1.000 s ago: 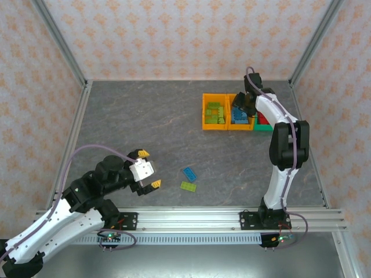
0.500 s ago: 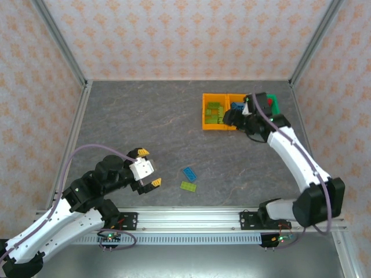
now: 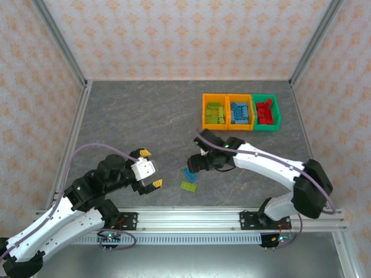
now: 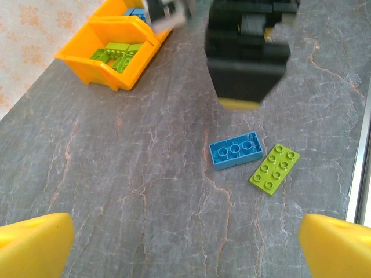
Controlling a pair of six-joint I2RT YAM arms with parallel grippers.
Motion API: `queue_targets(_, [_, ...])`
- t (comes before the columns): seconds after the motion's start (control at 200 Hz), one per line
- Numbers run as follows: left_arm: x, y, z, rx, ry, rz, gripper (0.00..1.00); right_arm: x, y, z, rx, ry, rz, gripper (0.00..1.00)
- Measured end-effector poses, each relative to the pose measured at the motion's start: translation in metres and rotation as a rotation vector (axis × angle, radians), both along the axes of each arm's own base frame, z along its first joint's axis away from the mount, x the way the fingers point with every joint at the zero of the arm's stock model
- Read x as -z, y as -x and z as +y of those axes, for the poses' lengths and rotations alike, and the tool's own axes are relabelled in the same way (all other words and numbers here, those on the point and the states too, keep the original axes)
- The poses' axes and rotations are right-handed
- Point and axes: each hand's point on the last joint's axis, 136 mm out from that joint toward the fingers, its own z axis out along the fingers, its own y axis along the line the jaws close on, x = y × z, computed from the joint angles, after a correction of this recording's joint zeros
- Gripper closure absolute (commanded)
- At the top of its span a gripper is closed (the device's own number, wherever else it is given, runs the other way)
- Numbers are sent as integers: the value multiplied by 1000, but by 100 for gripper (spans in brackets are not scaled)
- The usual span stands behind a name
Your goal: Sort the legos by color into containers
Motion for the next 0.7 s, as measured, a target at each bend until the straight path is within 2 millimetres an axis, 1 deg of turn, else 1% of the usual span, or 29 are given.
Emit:
queue_targets(0.08, [1, 0, 0, 1, -2, 3, 0, 22, 5, 10, -32, 55, 11, 21])
queue_targets(0.135, [1, 0, 0, 1, -3, 4, 0, 35, 5, 13, -38, 90, 13, 23])
queue_targets(0.195, [1, 0, 0, 1, -3, 4, 0, 47, 1, 14, -33, 129, 12, 26])
queue_targets(0.3, [1, 0, 0, 1, -3, 3, 0, 62, -6, 18, -22, 165, 14, 35])
queue_targets(0.385, [1, 0, 0, 1, -3, 4, 0, 64, -8, 27, -28, 151, 8, 41])
queue_targets(0.49, [1, 0, 0, 0, -3, 3, 0, 69, -8, 30, -27, 152, 11, 48])
queue_targets(0.611, [1, 0, 0, 0, -3, 3, 0, 75, -9, 32, -12, 147, 19, 61])
queue_targets(0.701, [1, 0, 0, 1, -3, 3, 0, 75, -10, 34, -7, 141, 16, 63])
